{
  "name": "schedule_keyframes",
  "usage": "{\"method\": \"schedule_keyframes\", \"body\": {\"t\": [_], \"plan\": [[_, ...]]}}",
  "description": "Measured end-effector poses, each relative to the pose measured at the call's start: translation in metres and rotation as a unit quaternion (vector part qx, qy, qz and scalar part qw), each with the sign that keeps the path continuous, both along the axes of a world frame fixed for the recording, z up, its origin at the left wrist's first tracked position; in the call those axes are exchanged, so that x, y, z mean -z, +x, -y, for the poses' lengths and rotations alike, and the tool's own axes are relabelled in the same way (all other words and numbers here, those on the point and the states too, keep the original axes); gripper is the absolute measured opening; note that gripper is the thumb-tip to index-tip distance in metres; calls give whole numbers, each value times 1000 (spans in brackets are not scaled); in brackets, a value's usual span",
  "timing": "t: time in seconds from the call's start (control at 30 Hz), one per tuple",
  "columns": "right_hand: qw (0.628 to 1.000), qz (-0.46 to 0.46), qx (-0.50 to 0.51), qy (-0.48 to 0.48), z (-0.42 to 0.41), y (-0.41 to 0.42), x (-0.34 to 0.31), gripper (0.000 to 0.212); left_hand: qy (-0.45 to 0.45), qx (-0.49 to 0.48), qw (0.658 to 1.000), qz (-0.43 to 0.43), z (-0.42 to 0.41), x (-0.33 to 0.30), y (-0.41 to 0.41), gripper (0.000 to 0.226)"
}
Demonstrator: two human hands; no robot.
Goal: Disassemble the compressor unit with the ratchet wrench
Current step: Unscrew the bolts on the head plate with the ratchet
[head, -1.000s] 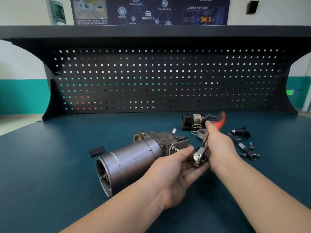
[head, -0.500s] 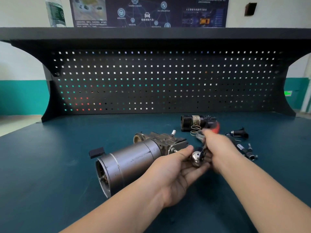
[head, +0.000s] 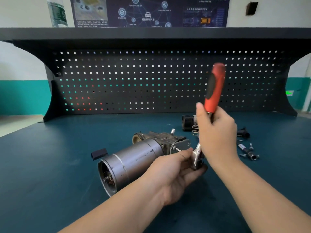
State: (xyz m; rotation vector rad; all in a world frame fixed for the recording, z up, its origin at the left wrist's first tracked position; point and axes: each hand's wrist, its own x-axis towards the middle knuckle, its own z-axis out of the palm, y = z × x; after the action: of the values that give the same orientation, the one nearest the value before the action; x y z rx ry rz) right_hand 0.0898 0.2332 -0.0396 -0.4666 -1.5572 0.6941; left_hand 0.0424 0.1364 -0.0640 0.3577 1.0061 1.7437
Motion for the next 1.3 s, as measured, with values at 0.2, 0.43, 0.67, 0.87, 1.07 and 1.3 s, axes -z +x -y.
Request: {"method": "schedule_keyframes", "body": {"t": [0.2, 0.43, 0.67, 0.87, 1.07, 1.3], "plan": [[911, 34, -72, -404, -29, -4, 14, 28, 14, 13, 999, 26, 0, -1, 2, 15], [957, 27, -107, 269, 15, 8, -3, 32, 11, 5, 1000, 2, 4, -1, 3, 18], [996, -17, -22, -79, -10, -2, 4, 32, 4, 11, 1000, 14, 0, 0, 0, 14], [943, -3, -50, -329, -24, -5, 12, 30, 7, 12, 1000, 24, 0, 0, 0, 15], [968, 31, -104, 227, 6, 10, -5, 32, -9, 7, 1000, -14, 2, 1, -1, 18], [938, 61, -54, -337, -33, -3, 10, 35, 4, 6, 1000, 6, 0, 1, -2, 17]]}}
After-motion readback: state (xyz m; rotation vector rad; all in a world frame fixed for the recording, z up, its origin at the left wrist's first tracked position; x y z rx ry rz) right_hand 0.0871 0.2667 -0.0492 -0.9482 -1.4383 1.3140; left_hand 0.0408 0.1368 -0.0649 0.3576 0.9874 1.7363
